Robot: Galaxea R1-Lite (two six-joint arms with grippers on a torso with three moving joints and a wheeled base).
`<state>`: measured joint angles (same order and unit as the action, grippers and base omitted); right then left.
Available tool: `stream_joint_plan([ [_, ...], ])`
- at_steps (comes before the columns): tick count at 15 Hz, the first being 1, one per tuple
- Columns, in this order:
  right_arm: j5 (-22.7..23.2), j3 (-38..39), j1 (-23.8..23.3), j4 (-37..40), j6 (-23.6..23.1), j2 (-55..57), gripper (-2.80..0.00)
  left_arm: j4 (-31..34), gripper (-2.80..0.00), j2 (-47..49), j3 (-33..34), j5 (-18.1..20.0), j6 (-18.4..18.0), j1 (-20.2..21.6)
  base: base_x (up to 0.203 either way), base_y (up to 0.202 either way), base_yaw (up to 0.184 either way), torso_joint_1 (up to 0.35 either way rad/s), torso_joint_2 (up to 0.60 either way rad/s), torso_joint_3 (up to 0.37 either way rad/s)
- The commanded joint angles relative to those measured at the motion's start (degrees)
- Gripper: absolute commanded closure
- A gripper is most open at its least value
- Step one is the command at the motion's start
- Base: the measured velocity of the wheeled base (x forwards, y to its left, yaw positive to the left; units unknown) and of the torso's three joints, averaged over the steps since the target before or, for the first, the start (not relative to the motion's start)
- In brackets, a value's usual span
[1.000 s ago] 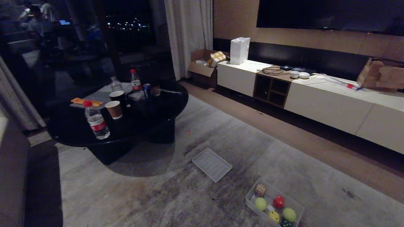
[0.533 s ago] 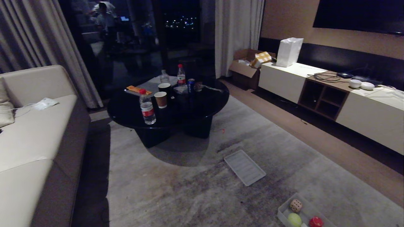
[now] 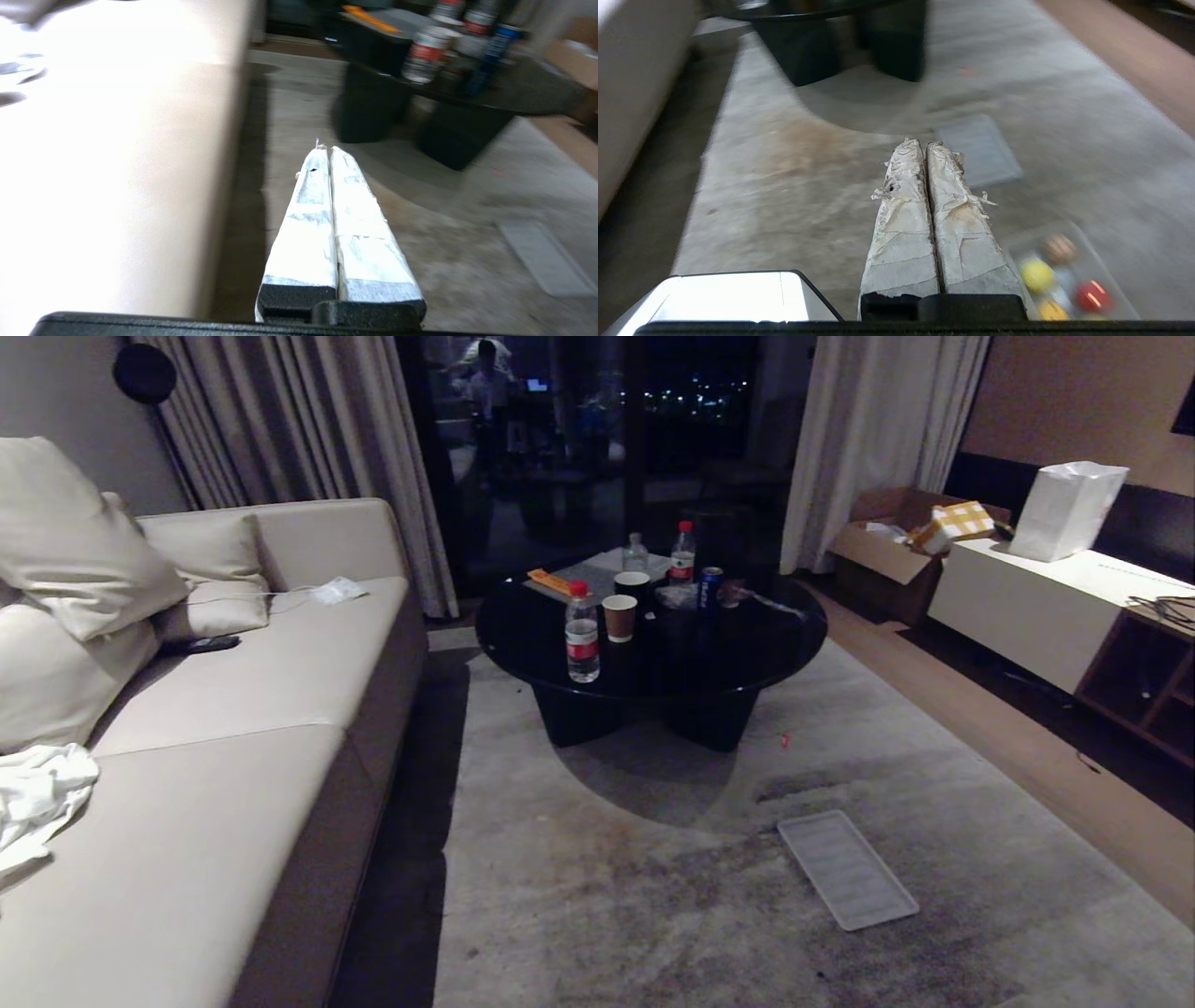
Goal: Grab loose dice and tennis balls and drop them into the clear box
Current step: Close the lid
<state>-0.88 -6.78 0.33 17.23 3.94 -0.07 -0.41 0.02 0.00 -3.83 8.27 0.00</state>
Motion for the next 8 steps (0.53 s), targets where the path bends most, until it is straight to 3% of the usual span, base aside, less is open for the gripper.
stream_joint_plan([
  [1,0.0,0.01,0.02,0.09,0.02,0.07,0.0,-0.02,0.0,0.06,0.03,-0.04,0.08,0.0,0.0,-0.011,0.164,0.006,0.0,-0.001],
  [5,0.05,0.01,0.02,0.09,-0.02,0.07,0.0,-0.02,0.0,0.06,0.09,-0.01,0.08,0.0,0.0,-0.006,0.132,0.003,0.0,0.004],
  [8,0.07,0.01,0.02,0.09,0.02,0.07,0.0,-0.02,0.0,0.06,0.09,-0.04,0.08,0.0,0.0,0.0,0.0,0.0,0.0,0.0],
])
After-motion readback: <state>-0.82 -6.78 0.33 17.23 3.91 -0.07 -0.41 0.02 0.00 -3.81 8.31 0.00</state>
